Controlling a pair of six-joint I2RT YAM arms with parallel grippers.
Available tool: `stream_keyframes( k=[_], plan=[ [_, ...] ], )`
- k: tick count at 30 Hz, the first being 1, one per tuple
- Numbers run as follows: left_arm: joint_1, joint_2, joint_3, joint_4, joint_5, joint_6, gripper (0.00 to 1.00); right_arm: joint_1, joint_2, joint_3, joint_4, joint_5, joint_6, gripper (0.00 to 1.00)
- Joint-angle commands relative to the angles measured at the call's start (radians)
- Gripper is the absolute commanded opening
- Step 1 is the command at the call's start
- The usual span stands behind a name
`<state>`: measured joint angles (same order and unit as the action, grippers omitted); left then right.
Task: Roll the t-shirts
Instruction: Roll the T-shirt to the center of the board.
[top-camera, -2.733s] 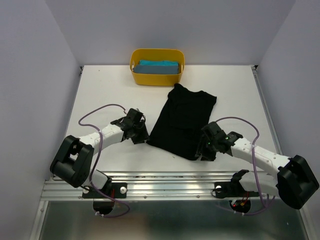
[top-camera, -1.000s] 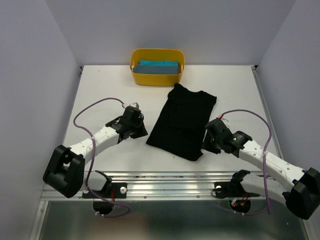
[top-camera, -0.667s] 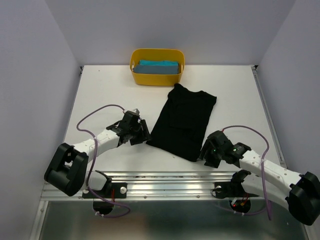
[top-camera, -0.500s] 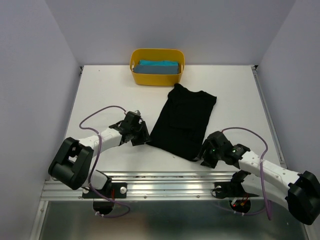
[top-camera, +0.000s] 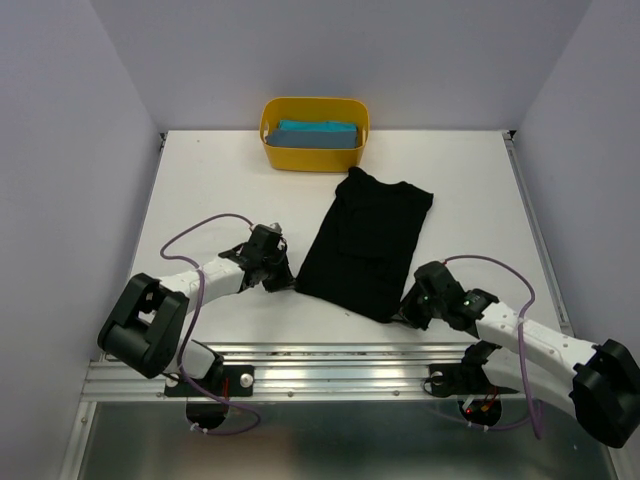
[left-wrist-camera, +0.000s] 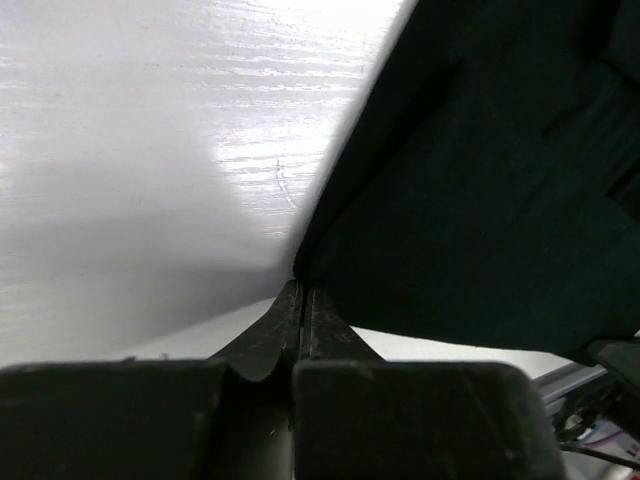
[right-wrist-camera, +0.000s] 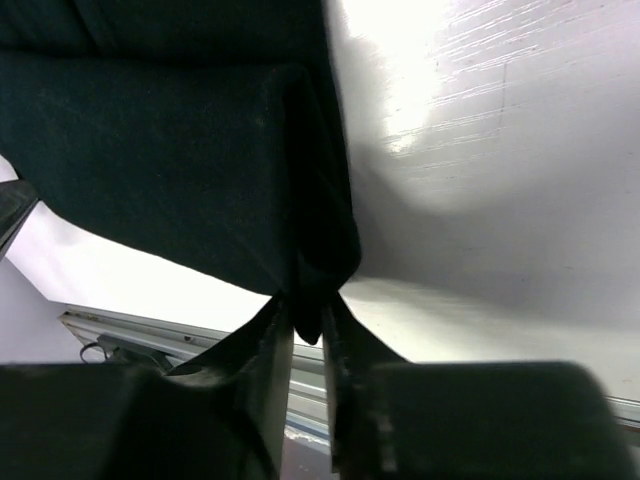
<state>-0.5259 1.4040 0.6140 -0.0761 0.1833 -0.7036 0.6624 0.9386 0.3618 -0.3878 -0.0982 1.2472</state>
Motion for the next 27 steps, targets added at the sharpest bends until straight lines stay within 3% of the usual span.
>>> stream_keyframes(
  k=[1,6,16,27],
  plan=[
    [0.003,-0.023,0.018,-0.019,-0.001,0.007,0.00,0.005,-0.012,0.008,0.046,0.009,0.021,0.14],
    [0.006,-0.072,0.088,-0.097,-0.034,-0.002,0.00,0.005,-0.040,0.031,-0.019,0.044,0.014,0.02],
    [0.024,-0.071,0.165,-0.114,-0.016,-0.014,0.00,0.005,-0.015,0.092,-0.079,0.072,-0.002,0.01],
    [0.030,0.032,0.299,-0.120,-0.007,-0.023,0.00,0.005,0.031,0.180,-0.132,0.137,-0.045,0.02]
  ],
)
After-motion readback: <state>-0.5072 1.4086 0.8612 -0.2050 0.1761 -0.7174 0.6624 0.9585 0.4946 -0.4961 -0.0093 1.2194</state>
